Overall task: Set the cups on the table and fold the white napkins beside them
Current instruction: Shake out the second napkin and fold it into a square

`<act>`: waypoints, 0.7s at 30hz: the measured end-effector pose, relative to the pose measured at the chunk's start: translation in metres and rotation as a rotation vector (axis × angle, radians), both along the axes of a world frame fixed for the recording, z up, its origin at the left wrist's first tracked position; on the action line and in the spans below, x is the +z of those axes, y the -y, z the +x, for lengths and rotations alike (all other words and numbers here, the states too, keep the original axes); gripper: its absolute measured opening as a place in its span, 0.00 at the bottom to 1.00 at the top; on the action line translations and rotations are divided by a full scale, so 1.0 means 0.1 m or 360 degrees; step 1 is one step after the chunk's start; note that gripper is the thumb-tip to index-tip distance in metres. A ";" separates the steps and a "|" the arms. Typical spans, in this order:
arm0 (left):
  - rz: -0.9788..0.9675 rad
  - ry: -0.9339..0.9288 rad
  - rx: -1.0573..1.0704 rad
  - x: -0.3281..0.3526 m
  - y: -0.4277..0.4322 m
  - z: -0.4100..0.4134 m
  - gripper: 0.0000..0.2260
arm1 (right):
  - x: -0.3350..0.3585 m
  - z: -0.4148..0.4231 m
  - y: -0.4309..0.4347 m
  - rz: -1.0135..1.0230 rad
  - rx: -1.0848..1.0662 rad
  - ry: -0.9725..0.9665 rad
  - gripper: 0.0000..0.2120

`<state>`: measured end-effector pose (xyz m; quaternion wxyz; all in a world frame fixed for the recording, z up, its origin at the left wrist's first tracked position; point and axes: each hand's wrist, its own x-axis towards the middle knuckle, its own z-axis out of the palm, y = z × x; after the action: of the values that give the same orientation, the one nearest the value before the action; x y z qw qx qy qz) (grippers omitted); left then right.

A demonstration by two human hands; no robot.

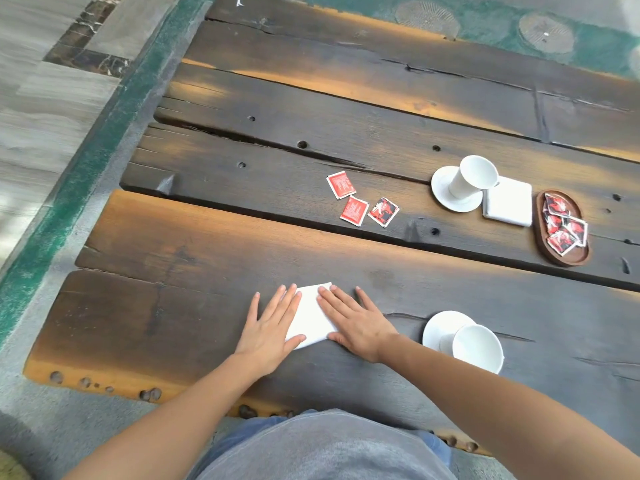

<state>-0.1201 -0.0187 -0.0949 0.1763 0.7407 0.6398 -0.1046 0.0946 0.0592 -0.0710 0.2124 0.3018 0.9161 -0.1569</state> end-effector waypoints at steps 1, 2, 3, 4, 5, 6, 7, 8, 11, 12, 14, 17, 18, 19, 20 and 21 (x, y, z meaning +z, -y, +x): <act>-0.0019 0.0001 0.0005 -0.02 0.01 -0.02 0.34 | -0.02 0.02 0.02 0.0011 -0.0005 0.0038 0.32; -0.0024 0.0004 0.0001 -0.03 0.00 -0.03 0.35 | -0.04 0.04 0.04 0.0022 -0.0013 0.0070 0.32; -0.0024 0.0002 -0.0013 -0.05 0.00 -0.03 0.35 | -0.06 0.06 0.05 0.0032 -0.0020 0.0095 0.32; -0.0027 -0.0006 -0.0028 -0.07 0.00 -0.03 0.35 | -0.07 0.06 0.06 0.0039 -0.0025 0.0113 0.32; -0.0038 -0.0014 -0.0036 -0.10 -0.01 -0.03 0.36 | -0.08 0.06 0.06 0.0038 -0.0029 0.0124 0.32; -0.0055 -0.0018 -0.0039 -0.11 -0.01 -0.04 0.36 | -0.08 0.06 0.07 0.0029 -0.0033 0.0131 0.32; -0.0073 -0.0020 -0.0040 -0.13 -0.01 -0.04 0.36 | -0.09 0.05 0.07 0.0020 -0.0037 0.0136 0.32; -0.0091 -0.0019 -0.0036 -0.13 -0.02 -0.04 0.36 | -0.09 0.05 0.07 0.0016 -0.0038 0.0141 0.32; -0.0138 -0.0008 -0.0019 -0.10 -0.05 -0.02 0.36 | -0.08 0.05 0.07 -0.0010 -0.0050 0.0155 0.34; -0.0137 0.0002 -0.0012 -0.08 -0.05 -0.01 0.36 | -0.07 0.04 0.07 -0.0039 -0.0055 0.0149 0.34; -0.0062 0.0102 0.0076 -0.01 -0.02 -0.01 0.34 | -0.02 0.01 0.05 -0.0126 -0.0135 0.0041 0.35; 0.0178 0.0421 0.0495 0.15 0.08 0.00 0.31 | 0.09 0.02 0.02 -0.0073 -0.0427 -0.0320 0.31; 0.0224 0.0516 0.0683 0.18 0.11 0.00 0.29 | 0.11 0.05 0.03 -0.0008 -0.0444 -0.0384 0.29; 0.0232 0.0607 0.0872 0.21 0.14 0.01 0.29 | 0.12 0.06 0.05 0.0038 -0.0388 -0.0400 0.28; 0.0202 0.0697 0.1037 0.22 0.15 0.03 0.28 | 0.12 0.06 0.08 0.0059 -0.0293 -0.0383 0.27; 0.0143 0.0785 0.1164 0.23 0.14 0.05 0.27 | 0.10 0.04 0.11 0.0061 -0.0203 -0.0352 0.27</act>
<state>-0.1151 -0.0329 -0.0715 0.3168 0.4752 0.8026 0.1722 0.0988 0.0478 -0.0609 0.0940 0.3444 0.9156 -0.1849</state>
